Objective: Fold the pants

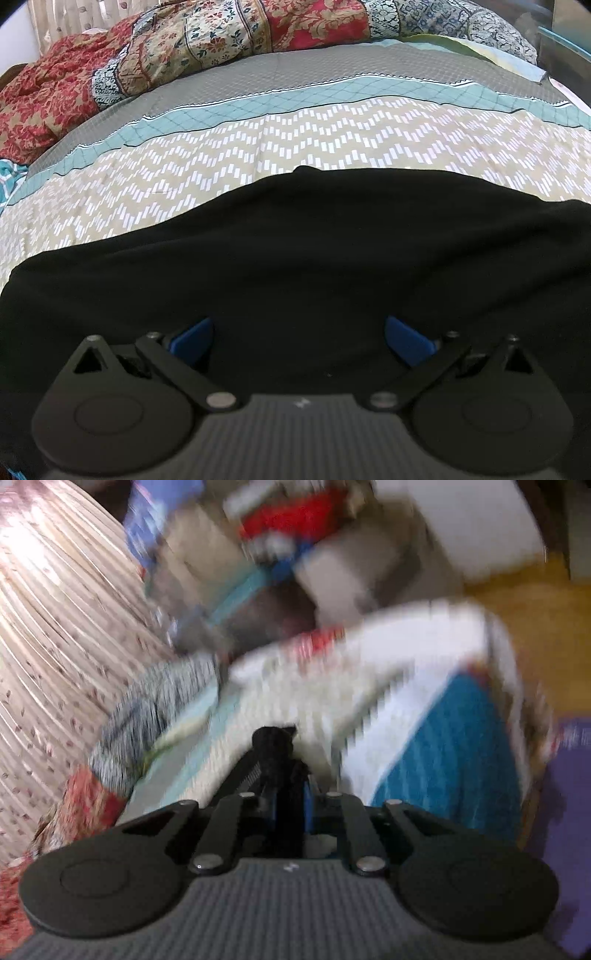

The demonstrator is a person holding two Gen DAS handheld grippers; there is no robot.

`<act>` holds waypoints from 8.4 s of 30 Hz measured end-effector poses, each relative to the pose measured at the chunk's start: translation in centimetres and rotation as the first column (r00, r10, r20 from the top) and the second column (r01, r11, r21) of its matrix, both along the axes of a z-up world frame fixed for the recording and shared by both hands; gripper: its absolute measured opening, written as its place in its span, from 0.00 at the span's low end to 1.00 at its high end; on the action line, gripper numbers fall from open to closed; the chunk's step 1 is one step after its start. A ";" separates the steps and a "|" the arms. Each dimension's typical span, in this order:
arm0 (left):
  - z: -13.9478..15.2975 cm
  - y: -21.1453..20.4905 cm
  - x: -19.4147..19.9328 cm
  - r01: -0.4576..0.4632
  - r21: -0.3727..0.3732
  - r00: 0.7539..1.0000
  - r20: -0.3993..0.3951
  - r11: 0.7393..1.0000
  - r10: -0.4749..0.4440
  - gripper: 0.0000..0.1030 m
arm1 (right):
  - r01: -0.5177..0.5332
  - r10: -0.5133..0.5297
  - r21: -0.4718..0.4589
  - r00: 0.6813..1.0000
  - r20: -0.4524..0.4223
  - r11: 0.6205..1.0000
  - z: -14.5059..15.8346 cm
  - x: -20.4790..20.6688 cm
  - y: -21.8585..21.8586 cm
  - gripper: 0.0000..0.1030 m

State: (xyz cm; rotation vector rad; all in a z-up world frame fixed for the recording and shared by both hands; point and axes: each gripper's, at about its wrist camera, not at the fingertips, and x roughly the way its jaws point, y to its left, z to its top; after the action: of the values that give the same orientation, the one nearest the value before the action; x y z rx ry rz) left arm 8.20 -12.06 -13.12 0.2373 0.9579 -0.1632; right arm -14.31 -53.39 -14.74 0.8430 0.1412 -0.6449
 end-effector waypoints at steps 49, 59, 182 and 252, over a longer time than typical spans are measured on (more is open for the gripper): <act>5.1 -11.0 0.8 0.275 -0.390 0.930 -0.122 0.879 -0.346 0.97 | -0.733 0.659 -0.368 0.677 -0.328 0.571 1.8 5.5 14.5 0.48; 6.5 -13.9 -3.2 0.380 -0.240 0.925 0.087 0.893 -0.370 0.11 | -0.502 0.484 -0.174 0.864 -0.140 0.847 1.1 6.4 9.4 0.47; 6.6 20.5 -2.8 -0.006 -0.529 0.991 0.113 0.849 0.077 0.69 | -0.770 0.755 -0.054 0.634 -0.167 0.635 2.8 13.4 36.7 0.23; 1.3 12.0 -3.5 -0.075 -0.106 0.997 -0.040 0.992 0.071 1.00 | -0.686 0.691 0.088 0.712 -0.122 0.722 -1.2 7.4 32.0 0.52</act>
State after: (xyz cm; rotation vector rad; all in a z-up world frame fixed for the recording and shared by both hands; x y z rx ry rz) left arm 4.67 -0.08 -11.83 0.1006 0.9894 -0.1521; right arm -6.96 -21.43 -15.93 0.7035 0.5799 0.0160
